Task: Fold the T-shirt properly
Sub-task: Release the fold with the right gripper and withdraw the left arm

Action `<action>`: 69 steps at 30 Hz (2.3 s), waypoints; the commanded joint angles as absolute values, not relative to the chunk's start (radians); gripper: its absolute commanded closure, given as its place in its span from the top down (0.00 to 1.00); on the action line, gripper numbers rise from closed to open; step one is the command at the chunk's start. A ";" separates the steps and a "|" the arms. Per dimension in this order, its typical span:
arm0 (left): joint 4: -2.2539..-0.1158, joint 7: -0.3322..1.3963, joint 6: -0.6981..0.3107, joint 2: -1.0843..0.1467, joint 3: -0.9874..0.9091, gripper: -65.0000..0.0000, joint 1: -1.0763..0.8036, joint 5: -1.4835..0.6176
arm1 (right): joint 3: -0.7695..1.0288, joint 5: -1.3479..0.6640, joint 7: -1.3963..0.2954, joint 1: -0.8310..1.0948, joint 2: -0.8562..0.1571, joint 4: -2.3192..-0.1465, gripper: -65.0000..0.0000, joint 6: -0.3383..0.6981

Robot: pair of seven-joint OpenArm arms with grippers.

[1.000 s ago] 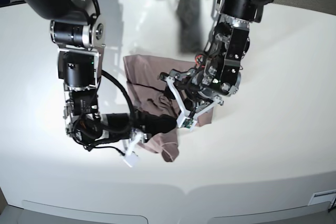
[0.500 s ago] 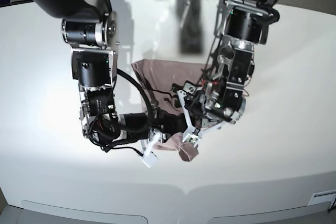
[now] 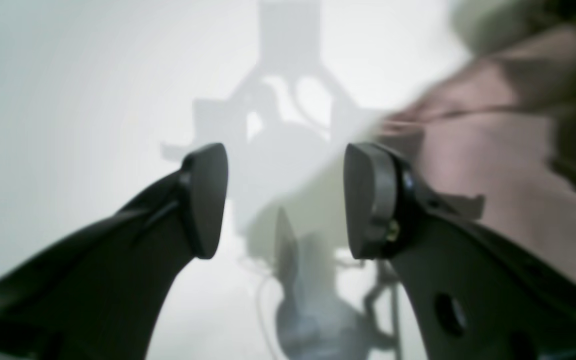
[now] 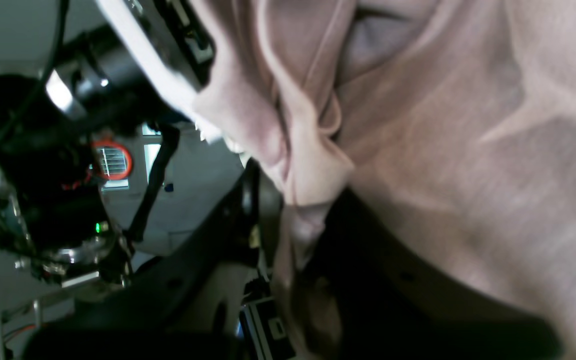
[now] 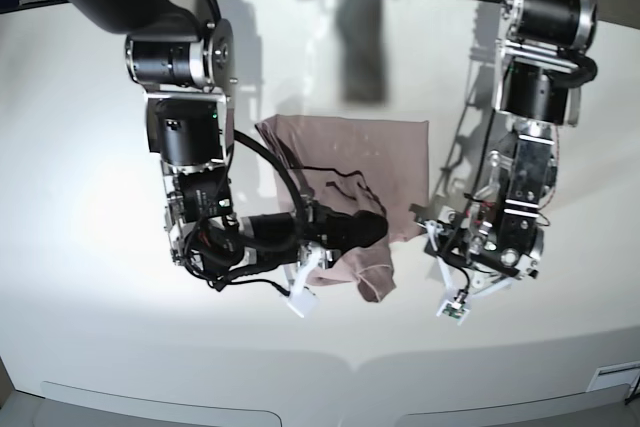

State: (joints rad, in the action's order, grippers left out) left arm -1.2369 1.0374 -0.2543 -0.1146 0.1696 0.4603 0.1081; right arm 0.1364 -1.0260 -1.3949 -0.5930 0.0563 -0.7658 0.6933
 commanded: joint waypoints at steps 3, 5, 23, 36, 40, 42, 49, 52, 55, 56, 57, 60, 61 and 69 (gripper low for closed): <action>-1.257 1.048 -0.230 -0.152 0.167 0.54 0.519 0.101 | 0.136 -0.916 -1.305 -0.619 0.099 -0.781 0.00 0.698; -1.259 1.061 -0.230 -0.165 0.167 0.54 0.527 0.101 | 0.136 -0.808 -1.237 -0.614 0.120 -0.781 0.00 0.698; -1.258 1.055 -0.231 -0.170 0.167 0.54 0.530 0.075 | -0.038 -0.628 -1.150 -0.576 0.157 -0.781 0.36 0.698; -1.258 1.054 -0.232 -0.170 0.167 0.54 0.538 0.079 | -0.209 -0.710 -1.209 -0.587 0.157 -0.781 0.36 0.698; -1.258 1.048 -0.232 -0.170 0.167 0.54 0.538 0.079 | -0.210 -0.710 -1.298 -0.602 0.157 -0.781 0.36 0.698; -1.258 1.047 -0.232 -0.170 0.167 0.54 0.538 0.079 | -0.210 -0.712 -1.358 -0.615 0.157 -0.781 0.36 0.698; -1.258 1.048 -0.232 -0.170 0.167 0.54 0.555 0.079 | -0.210 -0.852 -1.396 -0.668 0.157 -0.781 0.36 0.698; -1.258 1.047 -0.232 -0.176 0.167 0.54 0.555 0.079 | -0.210 -0.904 -1.396 -0.684 0.157 -0.781 0.36 0.698; -1.258 1.044 -0.232 -0.197 0.167 0.54 0.562 0.089 | -0.210 -0.896 -1.396 -0.695 0.157 -0.781 0.36 0.698; -1.258 1.047 -0.232 -0.208 0.167 0.54 0.569 0.091 | -0.209 -0.886 -1.396 -0.698 0.157 -0.781 0.36 0.698; -1.258 1.053 -0.231 -0.221 0.167 0.54 0.579 0.089 | -0.209 -0.868 -1.396 -0.702 0.157 -0.781 0.36 0.698; -1.259 1.085 -0.173 -0.257 0.167 0.54 0.614 0.086 | -0.209 -0.739 -1.283 -0.716 0.157 -0.781 0.36 0.698; -1.259 1.084 -0.147 -0.268 0.167 0.54 0.624 0.086 | -0.209 -0.684 -1.241 -0.720 0.157 -0.781 0.36 0.698; -1.258 1.074 -0.115 -0.286 0.165 0.54 0.702 0.052 | -0.209 -0.448 -1.031 -0.734 0.117 -0.781 0.36 0.698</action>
